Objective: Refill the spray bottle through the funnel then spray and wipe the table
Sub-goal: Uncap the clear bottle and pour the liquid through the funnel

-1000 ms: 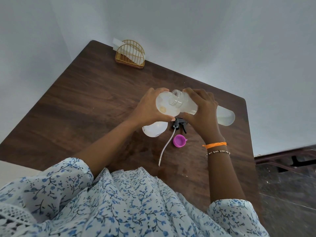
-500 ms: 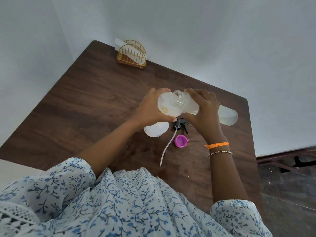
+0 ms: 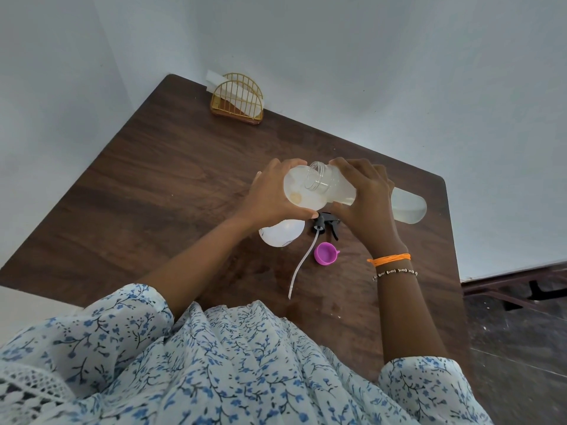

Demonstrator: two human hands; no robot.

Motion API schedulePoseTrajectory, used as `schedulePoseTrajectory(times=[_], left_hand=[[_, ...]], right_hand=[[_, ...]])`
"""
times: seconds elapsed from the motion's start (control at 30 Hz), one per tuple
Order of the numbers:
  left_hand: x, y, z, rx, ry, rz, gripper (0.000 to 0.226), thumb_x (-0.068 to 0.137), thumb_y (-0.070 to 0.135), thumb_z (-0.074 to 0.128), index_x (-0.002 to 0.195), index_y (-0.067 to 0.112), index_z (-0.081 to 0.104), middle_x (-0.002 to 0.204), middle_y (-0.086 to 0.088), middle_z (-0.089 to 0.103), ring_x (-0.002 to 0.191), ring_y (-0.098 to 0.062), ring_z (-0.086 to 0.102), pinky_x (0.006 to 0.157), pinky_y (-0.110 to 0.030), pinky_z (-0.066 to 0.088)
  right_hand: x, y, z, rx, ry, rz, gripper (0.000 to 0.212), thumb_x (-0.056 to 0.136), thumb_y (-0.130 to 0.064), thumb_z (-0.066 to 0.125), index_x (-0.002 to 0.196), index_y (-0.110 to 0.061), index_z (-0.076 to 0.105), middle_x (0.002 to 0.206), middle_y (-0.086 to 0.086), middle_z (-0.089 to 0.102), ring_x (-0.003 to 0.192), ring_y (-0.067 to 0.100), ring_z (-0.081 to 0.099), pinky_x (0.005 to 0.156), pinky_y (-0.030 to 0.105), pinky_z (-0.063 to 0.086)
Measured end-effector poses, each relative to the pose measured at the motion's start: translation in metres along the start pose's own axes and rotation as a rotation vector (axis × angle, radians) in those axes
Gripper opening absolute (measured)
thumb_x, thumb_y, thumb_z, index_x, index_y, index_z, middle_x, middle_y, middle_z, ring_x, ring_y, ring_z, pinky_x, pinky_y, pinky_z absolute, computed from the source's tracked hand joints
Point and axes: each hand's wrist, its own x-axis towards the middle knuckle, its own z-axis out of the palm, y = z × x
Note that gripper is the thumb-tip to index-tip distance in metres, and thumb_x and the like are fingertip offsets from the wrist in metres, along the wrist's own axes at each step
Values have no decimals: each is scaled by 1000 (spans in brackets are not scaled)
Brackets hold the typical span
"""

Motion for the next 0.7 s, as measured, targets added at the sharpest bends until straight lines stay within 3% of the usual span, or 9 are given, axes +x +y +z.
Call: schedulePoseTrajectory(times=[0.43,0.7], left_hand=[[2,-1,2,26,-7,-19,91,49,59,73,130,33,39,128,3,46,113,-12,45,104,-51,37],[2,-1,2,32,-3,-23,91,49,60,73,129,33,40,128,3,47,114,-12,45,103,-51,37]], right_hand=[[0,-1,0,11,6,6,61,63,-29,83,119,-21,60,115,0,60,103,24,47,84,35,31],[0,-2,-2,22,-4,4,60,64,-27,83,119,-19,60,116,2,60,105,25,46,86,32,25]])
